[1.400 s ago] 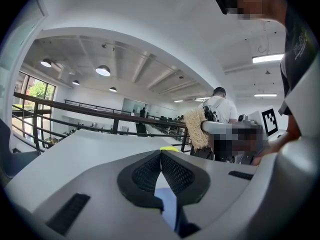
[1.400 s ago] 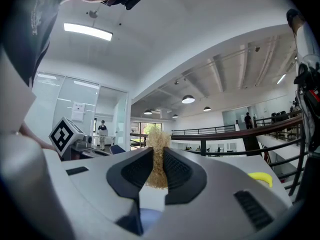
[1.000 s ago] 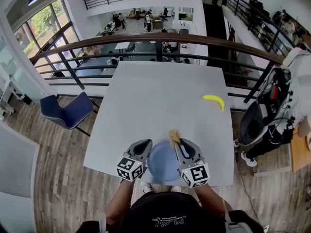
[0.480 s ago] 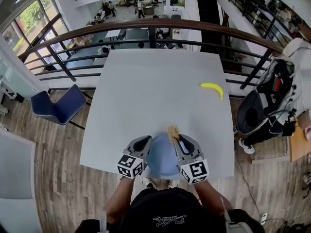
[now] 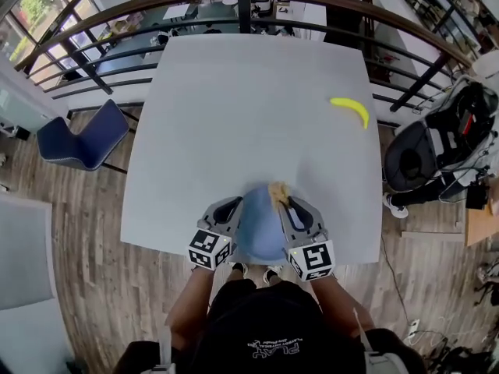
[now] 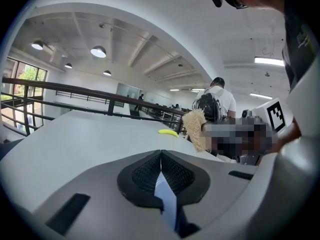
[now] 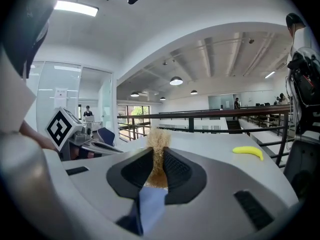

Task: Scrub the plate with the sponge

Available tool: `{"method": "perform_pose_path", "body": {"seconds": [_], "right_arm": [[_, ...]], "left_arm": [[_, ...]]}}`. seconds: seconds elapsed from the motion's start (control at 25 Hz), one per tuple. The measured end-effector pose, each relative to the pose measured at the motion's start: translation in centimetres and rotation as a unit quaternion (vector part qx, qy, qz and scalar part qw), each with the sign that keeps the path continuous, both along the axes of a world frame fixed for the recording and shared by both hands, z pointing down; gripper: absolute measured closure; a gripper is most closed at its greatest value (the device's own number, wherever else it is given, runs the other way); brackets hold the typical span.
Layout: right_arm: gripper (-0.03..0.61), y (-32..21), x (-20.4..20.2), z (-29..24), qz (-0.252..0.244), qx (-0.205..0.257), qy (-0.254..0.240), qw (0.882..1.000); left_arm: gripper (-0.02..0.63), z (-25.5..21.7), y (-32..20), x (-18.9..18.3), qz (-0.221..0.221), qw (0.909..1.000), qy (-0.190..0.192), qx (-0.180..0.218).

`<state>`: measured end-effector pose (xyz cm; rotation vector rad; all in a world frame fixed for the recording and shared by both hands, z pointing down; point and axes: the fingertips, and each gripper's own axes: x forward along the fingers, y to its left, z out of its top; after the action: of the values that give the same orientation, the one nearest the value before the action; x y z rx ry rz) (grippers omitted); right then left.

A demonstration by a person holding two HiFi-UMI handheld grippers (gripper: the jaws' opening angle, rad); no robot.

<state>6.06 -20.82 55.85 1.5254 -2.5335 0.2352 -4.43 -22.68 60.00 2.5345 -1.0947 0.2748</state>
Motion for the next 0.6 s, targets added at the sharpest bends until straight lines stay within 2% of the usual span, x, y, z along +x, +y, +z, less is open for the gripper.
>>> {"method": "perform_pose_path", "body": {"seconds": [0.16, 0.4, 0.52, 0.6], "right_arm": [[0.511, -0.5, -0.9, 1.2, -0.009, -0.012, 0.017, 1.0], [0.511, -2.0, -1.7, 3.3, -0.01, -0.038, 0.011, 0.999], [0.511, -3.2, -3.3, 4.0, -0.019, -0.044, 0.013, 0.999], [0.511, -3.3, -3.3, 4.4, -0.026, -0.042, 0.016, 0.999]], "left_arm": [[0.6, 2.3, -0.1, -1.3, -0.014, 0.9995, -0.017, -0.022], [0.595, 6.3, -0.6, -3.7, -0.045, 0.9942, -0.043, -0.087], [0.526, 8.1, -1.5, -5.7, -0.064, 0.989, -0.039, -0.127], [0.518, 9.2, -1.3, -5.8, -0.077, 0.9848, -0.033, -0.152]]}}
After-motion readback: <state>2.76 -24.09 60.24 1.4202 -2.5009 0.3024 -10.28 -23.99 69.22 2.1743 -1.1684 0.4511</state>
